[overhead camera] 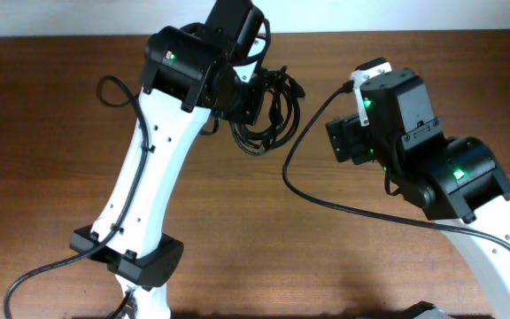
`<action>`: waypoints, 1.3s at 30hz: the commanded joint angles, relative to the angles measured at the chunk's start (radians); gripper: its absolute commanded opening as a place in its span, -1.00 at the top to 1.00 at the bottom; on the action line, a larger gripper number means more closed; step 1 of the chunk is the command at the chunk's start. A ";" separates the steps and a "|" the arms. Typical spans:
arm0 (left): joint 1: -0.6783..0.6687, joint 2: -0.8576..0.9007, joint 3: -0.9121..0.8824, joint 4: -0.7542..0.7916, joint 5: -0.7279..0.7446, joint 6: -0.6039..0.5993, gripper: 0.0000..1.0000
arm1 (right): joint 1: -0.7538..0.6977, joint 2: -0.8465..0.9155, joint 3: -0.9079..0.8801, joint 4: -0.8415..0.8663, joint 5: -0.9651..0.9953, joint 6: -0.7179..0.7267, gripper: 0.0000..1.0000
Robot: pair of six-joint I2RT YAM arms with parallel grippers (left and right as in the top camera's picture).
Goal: Untangle cables
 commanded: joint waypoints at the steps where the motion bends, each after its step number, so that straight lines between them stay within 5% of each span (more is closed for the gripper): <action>1: 0.002 -0.015 -0.001 0.009 0.022 0.003 1.00 | -0.002 -0.016 0.024 -0.015 -0.153 0.036 -0.97; 13: 0.002 -0.015 -0.001 0.008 0.023 0.010 1.00 | -0.002 -0.014 0.024 -0.039 -0.657 -0.024 -0.97; 25: 0.002 -0.016 -0.001 0.002 0.030 0.010 1.00 | -0.024 0.172 0.024 0.079 -0.539 -0.072 -0.99; 39: 0.002 -0.016 -0.001 0.002 0.030 0.017 1.00 | -0.132 0.177 0.024 0.119 -0.576 -0.072 -0.99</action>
